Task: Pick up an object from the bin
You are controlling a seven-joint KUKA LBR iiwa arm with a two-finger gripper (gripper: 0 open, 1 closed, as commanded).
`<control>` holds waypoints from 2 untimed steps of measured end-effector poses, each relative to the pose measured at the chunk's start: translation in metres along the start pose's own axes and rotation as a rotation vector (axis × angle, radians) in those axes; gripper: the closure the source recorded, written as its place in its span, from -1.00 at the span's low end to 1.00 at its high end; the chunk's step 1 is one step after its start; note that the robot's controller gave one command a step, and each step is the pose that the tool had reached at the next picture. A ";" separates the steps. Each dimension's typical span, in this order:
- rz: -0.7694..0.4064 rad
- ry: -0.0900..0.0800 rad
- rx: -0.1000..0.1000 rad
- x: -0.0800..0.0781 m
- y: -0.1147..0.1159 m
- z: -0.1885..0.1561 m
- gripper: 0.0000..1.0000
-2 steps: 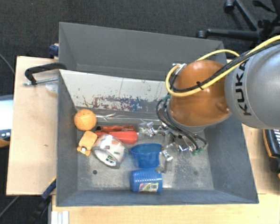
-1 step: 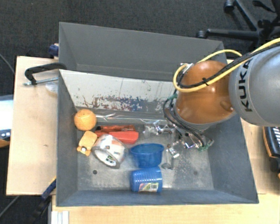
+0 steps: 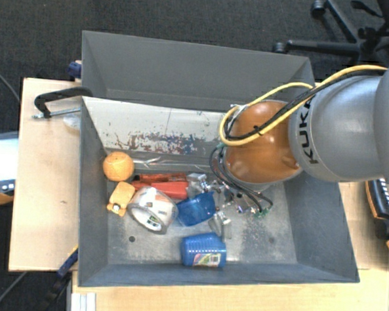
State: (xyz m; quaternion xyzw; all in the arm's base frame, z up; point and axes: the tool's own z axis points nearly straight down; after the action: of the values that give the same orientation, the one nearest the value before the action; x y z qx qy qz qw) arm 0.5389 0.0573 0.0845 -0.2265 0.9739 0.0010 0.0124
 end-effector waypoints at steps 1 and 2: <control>0.001 0.016 -0.004 0.007 0.000 -0.015 1.00; 0.001 0.016 -0.004 0.007 0.000 -0.015 1.00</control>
Offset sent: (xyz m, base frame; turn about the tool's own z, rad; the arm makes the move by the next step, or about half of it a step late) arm 0.0000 0.0000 0.0000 0.0000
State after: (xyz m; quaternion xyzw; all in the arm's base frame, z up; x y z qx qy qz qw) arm 0.5321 0.0544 0.0989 -0.2262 0.9741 0.0012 0.0042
